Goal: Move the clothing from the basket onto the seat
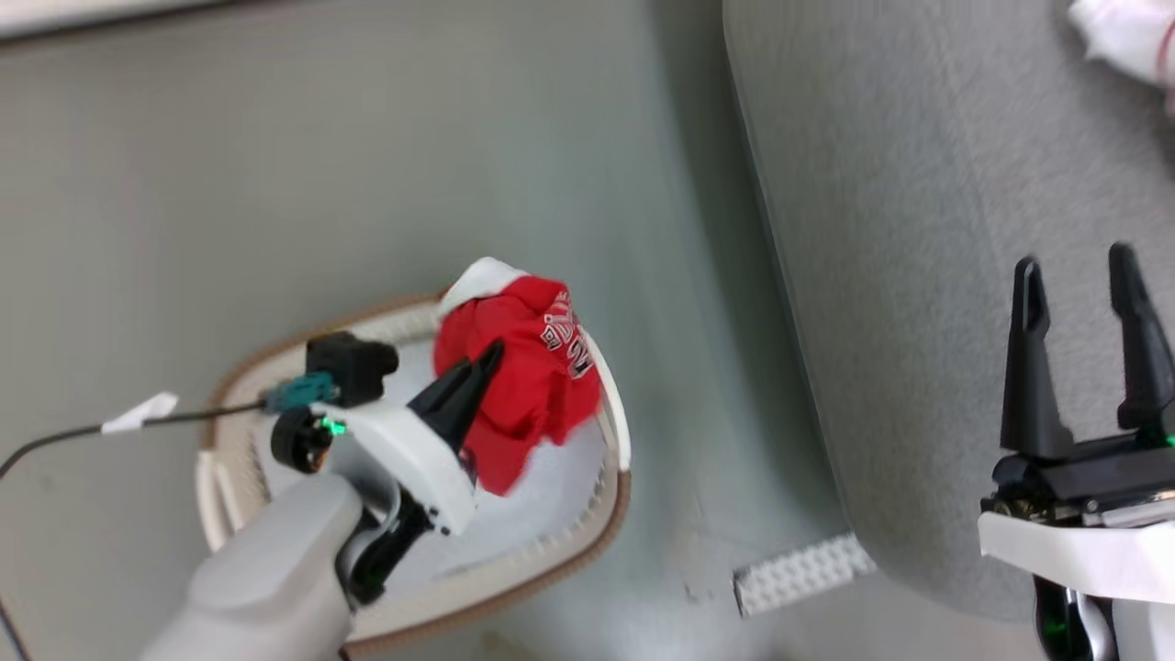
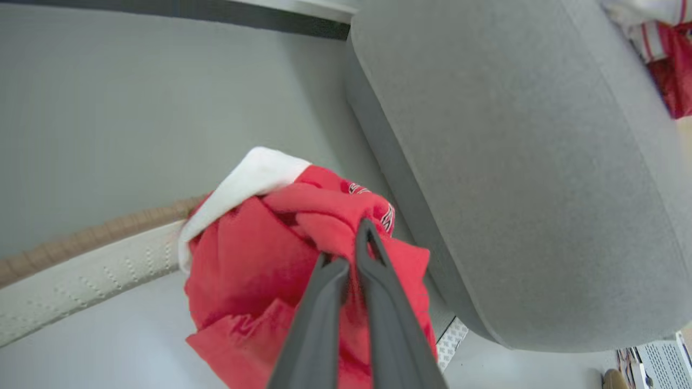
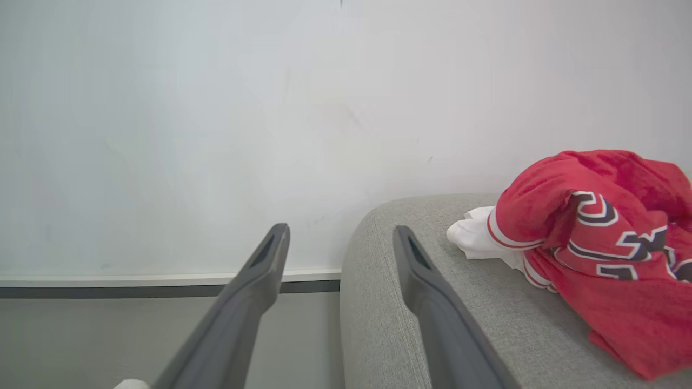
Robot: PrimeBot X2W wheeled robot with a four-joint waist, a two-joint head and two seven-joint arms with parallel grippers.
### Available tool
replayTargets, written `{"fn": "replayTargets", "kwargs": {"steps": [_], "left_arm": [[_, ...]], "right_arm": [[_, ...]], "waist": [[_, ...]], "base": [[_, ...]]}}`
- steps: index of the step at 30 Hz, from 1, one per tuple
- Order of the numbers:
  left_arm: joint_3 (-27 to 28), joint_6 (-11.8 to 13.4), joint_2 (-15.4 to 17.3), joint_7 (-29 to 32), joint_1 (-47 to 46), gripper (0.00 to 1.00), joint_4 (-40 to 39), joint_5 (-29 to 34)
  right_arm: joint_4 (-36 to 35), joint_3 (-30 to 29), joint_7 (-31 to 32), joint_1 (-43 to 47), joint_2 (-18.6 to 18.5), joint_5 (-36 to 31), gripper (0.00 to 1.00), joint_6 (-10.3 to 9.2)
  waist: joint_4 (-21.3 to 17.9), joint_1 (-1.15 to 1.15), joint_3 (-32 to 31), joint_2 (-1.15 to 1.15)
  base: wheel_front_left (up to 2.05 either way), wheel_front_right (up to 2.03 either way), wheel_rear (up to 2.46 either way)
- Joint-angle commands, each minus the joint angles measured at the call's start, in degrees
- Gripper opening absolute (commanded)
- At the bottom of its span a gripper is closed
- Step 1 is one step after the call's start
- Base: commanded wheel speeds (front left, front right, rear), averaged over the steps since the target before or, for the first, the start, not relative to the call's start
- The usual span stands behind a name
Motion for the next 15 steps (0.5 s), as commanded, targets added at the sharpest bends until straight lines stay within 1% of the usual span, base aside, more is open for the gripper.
{"fn": "replayTargets", "kwargs": {"steps": [1,4,7,11,15], "left_arm": [[0.01,0.03,0.57,-0.69,2.05,0.00,-1.18,-0.55],[0.80,0.09,1.77,-1.15,4.54,0.00,-5.41,-2.32],[1.85,1.14,2.93,-1.42,7.00,0.00,-10.08,-2.95],[2.51,4.69,4.63,-1.57,9.85,0.00,-16.52,-2.02],[2.86,8.10,5.89,-1.06,12.53,0.00,-22.70,-2.09]], "right_arm": [[0.86,-0.45,-0.16,1.13,-0.17,0.27,1.00,-0.12],[2.86,-0.77,-0.15,2.85,-0.15,0.57,1.00,-0.12],[4.90,-0.25,-0.15,4.50,-0.15,-0.18,1.00,-0.12],[8.60,2.20,-0.15,6.79,-0.13,-4.04,1.00,-0.13],[11.94,5.11,-0.15,7.51,-0.33,-5.60,1.00,-0.13]], "waist": [[2.46,0.00,-7.00,0.00],[3.42,0.00,-12.07,0.00],[4.55,0.00,-16.99,0.00],[6.14,0.00,-23.59,0.00],[7.34,0.00,-29.38,0.00]], "base": [[0.00,0.00,0.00],[0.00,0.00,0.00],[0.00,0.00,0.00],[0.00,0.00,0.00],[0.00,0.00,0.00]]}}
